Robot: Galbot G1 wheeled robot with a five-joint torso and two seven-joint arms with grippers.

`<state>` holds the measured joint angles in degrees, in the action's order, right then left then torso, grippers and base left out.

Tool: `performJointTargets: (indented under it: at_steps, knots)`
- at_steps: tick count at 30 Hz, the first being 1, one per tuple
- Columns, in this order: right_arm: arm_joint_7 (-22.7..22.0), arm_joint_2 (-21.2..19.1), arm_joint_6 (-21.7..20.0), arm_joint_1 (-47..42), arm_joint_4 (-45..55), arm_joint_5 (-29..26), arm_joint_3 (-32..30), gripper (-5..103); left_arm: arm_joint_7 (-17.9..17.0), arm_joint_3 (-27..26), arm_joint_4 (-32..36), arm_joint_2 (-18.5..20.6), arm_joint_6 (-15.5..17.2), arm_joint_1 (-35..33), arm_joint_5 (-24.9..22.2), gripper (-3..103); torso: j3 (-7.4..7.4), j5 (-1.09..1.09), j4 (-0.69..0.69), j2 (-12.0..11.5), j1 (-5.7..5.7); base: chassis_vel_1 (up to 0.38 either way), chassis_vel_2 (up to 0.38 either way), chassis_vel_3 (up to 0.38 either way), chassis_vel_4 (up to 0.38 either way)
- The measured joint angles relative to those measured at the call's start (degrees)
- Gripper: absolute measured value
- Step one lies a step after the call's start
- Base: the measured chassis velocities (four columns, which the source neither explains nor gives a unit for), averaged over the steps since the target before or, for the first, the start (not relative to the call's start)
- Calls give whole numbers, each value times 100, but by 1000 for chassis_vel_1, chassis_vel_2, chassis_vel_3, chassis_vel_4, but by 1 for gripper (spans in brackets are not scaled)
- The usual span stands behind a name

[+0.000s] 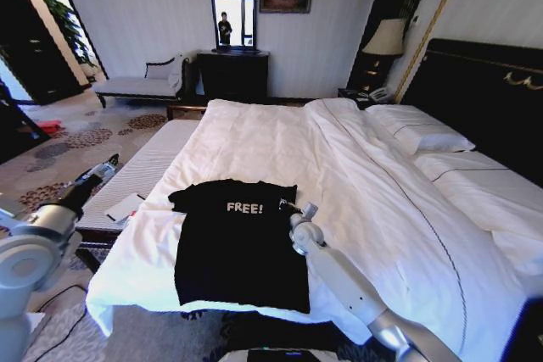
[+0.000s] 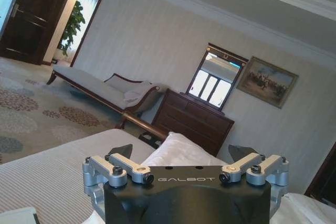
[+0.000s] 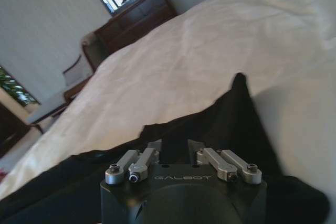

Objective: Fold the clothes on the bed.

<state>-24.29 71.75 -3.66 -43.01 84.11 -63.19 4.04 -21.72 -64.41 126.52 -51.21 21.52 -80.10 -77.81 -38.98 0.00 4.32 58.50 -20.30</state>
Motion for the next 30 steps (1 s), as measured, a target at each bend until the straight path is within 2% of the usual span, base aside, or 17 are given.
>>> performJointTargets:
  at_steps: [1,3,6,7,8,9,12,13,15,17,18,20,26,30]
  knots:
    - [31,2,-12,6,44,-82,14,37,0,-8,-11,0,0,-3,0,100,0,0,1,0,0,0,0,0,0]
    - [44,4,-40,9,91,-182,19,37,-1,-17,-18,0,0,-7,0,100,0,0,1,0,0,0,0,0,0]
    - [3,34,-126,14,251,-518,-47,53,-2,-65,-38,9,0,-47,0,100,0,0,0,0,0,0,0,0,0]
    - [3,34,-126,14,251,-518,-47,53,-2,-65,-38,9,0,-47,0,100,0,0,0,0,0,0,0,0,0]
    - [-33,37,-154,14,304,-613,-107,58,-2,-82,-46,14,0,-59,0,100,0,0,0,0,0,0,0,0,0]
    - [-96,41,-173,14,350,-700,-181,58,-2,-103,-57,18,0,-74,0,100,0,0,0,0,0,0,0,0,0]
    - [-474,50,-242,14,491,-1053,-529,74,0,-161,-74,25,0,-100,-11,100,0,0,0,0,0,0,0,0,0]
    - [-558,8,-265,-2,518,-1116,-626,80,0,-177,-78,30,0,-106,-16,100,0,0,-1,0,0,0,0,0,0]
    - [-591,-52,-275,-30,524,-1133,-680,80,1,-185,-81,33,-1,-109,-19,100,0,0,-1,0,0,0,0,0,0]
    - [-650,-260,-318,-147,524,-1145,-785,91,1,-195,-82,34,-1,-113,-23,100,0,0,4,0,0,0,0,0,0]
    - [-650,-260,-318,-147,524,-1145,-785,91,1,-195,-82,34,-1,-113,-23,100,0,0,4,0,0,0,0,0,0]
    - [-727,-359,-435,-259,505,-1177,-844,98,1,-158,-76,12,-1,-114,-15,100,0,1,4,0,0,0,0,0,0]
    - [-746,-253,-543,-557,672,-1346,-882,100,-13,23,-2,-63,-1,-89,85,100,0,2,0,0,0,0,0,0,0]
    - [-574,-265,-492,-727,955,-1281,-737,100,-23,18,17,-69,0,-101,95,100,0,1,0,0,0,0,0,0,0]
